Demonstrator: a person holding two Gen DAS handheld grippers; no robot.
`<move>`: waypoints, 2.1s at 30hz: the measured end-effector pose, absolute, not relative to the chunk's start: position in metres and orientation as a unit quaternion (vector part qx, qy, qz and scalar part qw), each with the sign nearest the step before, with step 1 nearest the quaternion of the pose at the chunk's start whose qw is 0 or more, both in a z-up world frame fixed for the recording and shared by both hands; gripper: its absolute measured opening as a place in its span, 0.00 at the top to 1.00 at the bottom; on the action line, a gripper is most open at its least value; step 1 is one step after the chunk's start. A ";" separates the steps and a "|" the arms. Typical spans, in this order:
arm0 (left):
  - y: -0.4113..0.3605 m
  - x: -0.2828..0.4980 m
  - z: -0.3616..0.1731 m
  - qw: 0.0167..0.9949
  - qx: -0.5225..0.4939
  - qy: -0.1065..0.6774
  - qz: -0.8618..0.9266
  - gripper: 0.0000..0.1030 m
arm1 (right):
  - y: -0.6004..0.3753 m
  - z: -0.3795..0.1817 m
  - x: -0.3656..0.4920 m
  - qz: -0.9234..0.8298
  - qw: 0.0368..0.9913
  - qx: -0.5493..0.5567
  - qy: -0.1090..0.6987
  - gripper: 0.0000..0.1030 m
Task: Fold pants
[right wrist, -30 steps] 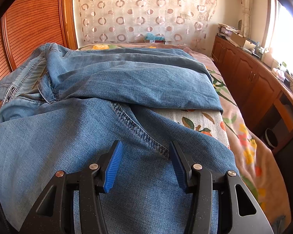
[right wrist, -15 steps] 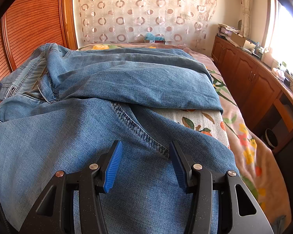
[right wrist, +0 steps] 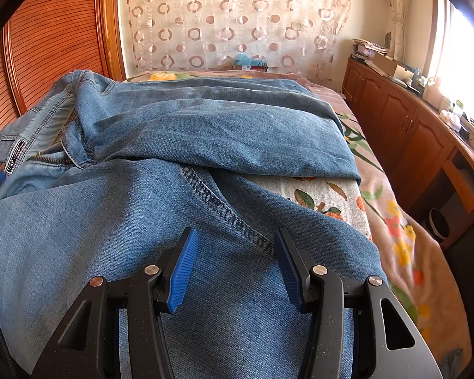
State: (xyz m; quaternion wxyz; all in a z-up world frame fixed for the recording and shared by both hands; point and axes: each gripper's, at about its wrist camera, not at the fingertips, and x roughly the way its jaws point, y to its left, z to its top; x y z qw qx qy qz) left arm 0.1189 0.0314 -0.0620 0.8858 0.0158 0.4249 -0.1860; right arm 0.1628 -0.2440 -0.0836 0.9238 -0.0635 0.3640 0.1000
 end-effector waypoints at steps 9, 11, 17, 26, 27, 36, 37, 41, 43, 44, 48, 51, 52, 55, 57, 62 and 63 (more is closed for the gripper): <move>0.022 0.111 -0.077 0.876 -0.010 0.447 -0.179 0.57 | -0.244 -0.084 0.163 0.100 0.924 -0.063 0.364 0.49; 0.020 0.109 -0.077 0.877 -0.007 0.445 -0.180 0.58 | -0.244 -0.084 0.163 0.100 0.924 -0.064 0.364 0.49; 0.014 0.114 -0.080 0.873 0.014 0.443 -0.205 0.63 | -0.243 -0.084 0.163 0.100 0.924 -0.063 0.364 0.49; 0.006 0.105 -0.079 0.870 0.040 0.439 -0.221 0.79 | -0.244 -0.083 0.164 0.101 0.924 -0.062 0.363 0.49; 0.005 0.104 -0.078 0.872 0.044 0.435 -0.218 0.80 | -0.244 -0.083 0.164 0.101 0.924 -0.062 0.363 0.49; 0.035 0.095 -0.037 0.913 0.047 0.371 -0.162 0.93 | -0.244 -0.084 0.164 0.101 0.924 -0.062 0.363 0.49; 0.038 0.097 -0.032 0.915 0.049 0.367 -0.159 0.93 | -0.243 -0.084 0.164 0.101 0.924 -0.062 0.363 0.49; 0.050 0.105 -0.020 0.923 0.053 0.355 -0.141 0.93 | -0.243 -0.084 0.164 0.102 0.924 -0.062 0.363 0.49; 0.052 0.112 -0.018 0.925 0.060 0.351 -0.134 0.94 | -0.243 -0.084 0.164 0.102 0.924 -0.062 0.363 0.49; 0.052 0.117 -0.017 0.926 0.064 0.348 -0.129 0.94 | -0.243 -0.084 0.164 0.102 0.924 -0.062 0.363 0.49; 0.047 0.136 -0.034 0.925 0.110 0.351 -0.094 0.92 | -0.243 -0.085 0.163 0.102 0.924 -0.061 0.363 0.49; 0.056 0.152 -0.056 0.907 0.097 0.401 -0.084 0.89 | -0.243 -0.085 0.163 0.102 0.924 -0.060 0.363 0.49; 0.061 0.152 -0.057 0.907 0.087 0.404 -0.083 0.88 | -0.243 -0.085 0.163 0.102 0.924 -0.060 0.363 0.49; 0.073 0.147 -0.051 0.913 0.055 0.394 -0.090 0.73 | -0.242 -0.085 0.163 0.102 0.924 -0.060 0.362 0.49; 0.077 0.144 -0.045 0.917 0.047 0.384 -0.097 0.56 | -0.241 -0.085 0.164 0.102 0.924 -0.061 0.363 0.49; 0.071 0.150 -0.039 0.922 0.054 0.371 -0.096 0.50 | -0.241 -0.085 0.164 0.102 0.924 -0.061 0.363 0.49; 0.070 0.152 -0.039 0.922 0.053 0.371 -0.096 0.50 | -0.241 -0.085 0.164 0.102 0.924 -0.061 0.363 0.49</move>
